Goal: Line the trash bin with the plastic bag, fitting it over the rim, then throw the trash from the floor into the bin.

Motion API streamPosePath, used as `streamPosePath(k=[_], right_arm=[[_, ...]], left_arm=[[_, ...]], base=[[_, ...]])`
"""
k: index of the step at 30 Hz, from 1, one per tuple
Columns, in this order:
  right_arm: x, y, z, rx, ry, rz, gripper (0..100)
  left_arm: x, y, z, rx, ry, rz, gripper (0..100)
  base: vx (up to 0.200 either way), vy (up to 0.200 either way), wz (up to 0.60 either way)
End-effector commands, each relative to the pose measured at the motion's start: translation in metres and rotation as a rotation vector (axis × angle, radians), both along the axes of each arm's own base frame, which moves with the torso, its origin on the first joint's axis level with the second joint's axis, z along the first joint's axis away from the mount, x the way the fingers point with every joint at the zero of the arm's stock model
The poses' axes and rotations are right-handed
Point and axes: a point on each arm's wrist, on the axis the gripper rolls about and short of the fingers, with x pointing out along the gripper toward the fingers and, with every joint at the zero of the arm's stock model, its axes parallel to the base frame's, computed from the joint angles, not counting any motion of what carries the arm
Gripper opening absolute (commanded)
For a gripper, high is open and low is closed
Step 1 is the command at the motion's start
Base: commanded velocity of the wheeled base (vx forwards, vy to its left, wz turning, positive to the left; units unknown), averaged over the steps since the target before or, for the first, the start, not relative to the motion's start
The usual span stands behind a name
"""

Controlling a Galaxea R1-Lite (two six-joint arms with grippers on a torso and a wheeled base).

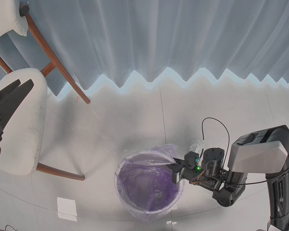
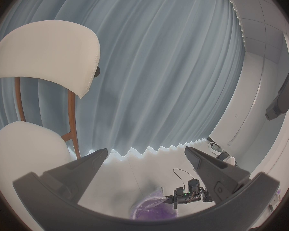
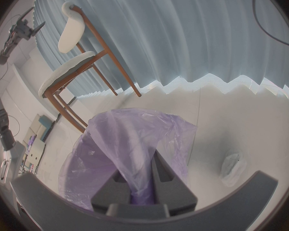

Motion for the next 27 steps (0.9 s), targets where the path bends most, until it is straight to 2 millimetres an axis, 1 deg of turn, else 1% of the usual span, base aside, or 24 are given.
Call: streamPosePath(k=[1,8,9,16,19,25,27], right_arm=[[0.014,0.009,0.001,0.062,-0.014,-0.012,0],[0.013,0.008,-0.001,0.075,0.009,-0.018,0],[0.013,0.008,-0.001,0.079,0.006,-0.021,100],[0.01,0.007,0.011,0.169,0.019,-0.046,100],[-0.002,-0.003,0.019,0.192,0.068,-0.073,100],[-0.01,-0.012,0.023,0.194,0.095,-0.126,100],[-0.014,-0.017,0.031,0.218,0.104,-0.166,100]], left_arm=[[0.001,0.0,-0.002,0.023,-0.006,0.006,100],[0.001,0.0,-0.002,0.027,-0.007,0.007,100],[0.001,0.0,-0.002,0.028,-0.007,0.005,100],[0.001,0.0,-0.004,0.029,0.0,0.003,100],[0.002,-0.001,-0.008,0.036,0.019,0.005,100],[0.002,-0.001,-0.012,0.045,0.037,0.003,100],[0.002,-0.001,-0.012,0.045,0.037,0.003,100]], base=[[0.0,0.0,0.0],[0.0,0.0,0.0],[0.0,0.0,0.0],[0.0,0.0,0.0],[0.0,0.0,0.0],[0.0,0.0,0.0],[0.0,0.0,0.0]])
